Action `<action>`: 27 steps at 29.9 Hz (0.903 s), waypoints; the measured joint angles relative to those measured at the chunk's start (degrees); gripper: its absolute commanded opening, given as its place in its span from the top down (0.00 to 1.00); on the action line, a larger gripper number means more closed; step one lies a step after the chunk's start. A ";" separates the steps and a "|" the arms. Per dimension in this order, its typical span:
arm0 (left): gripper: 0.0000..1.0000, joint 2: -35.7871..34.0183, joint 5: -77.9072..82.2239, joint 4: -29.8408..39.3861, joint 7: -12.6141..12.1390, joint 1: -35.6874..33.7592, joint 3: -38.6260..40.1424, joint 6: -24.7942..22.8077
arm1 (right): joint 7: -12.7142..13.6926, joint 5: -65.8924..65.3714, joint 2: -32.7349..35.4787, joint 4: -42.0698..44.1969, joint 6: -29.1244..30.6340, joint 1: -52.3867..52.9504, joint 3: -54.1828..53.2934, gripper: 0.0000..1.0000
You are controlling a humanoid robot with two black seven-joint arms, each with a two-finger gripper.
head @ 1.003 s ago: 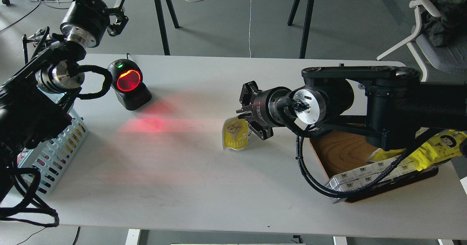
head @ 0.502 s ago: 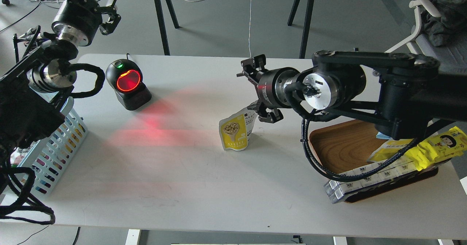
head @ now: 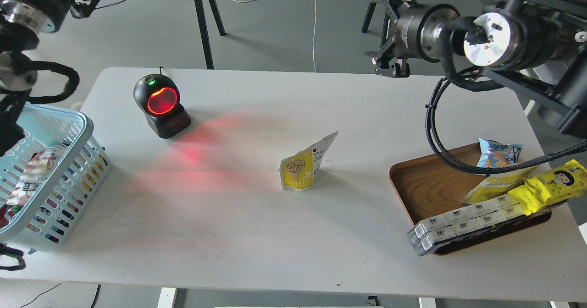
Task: Scan snack and place in basket
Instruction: 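Raise the right gripper back above the tray, then reach the left gripper to the yellow packet on the table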
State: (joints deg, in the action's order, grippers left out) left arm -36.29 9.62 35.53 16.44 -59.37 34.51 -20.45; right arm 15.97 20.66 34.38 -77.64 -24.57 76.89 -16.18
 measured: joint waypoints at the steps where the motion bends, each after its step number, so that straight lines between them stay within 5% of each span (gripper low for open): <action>1: 0.00 -1.49 2.94 1.82 -0.07 -0.32 -0.41 0.11 | -0.70 0.00 0.54 1.03 2.02 -1.91 -2.57 0.04; 16: 0.00 -29.16 46.50 40.63 0.26 4.99 -1.08 1.62 | -8.06 0.11 0.12 25.42 44.58 -27.83 -28.61 0.03; 21: 0.00 -35.88 52.64 54.50 0.28 7.89 -1.09 2.65 | -8.42 0.16 -1.09 27.05 48.80 -32.02 -31.05 0.03; 27: 0.00 -32.96 72.65 61.69 -0.68 8.44 -3.94 5.99 | -10.17 0.21 -1.23 28.70 49.43 -33.83 -31.72 0.03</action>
State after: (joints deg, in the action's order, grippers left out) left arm -69.26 82.27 97.22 15.76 -50.94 30.57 -14.46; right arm 5.80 20.87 33.15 -48.94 24.86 43.06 -47.90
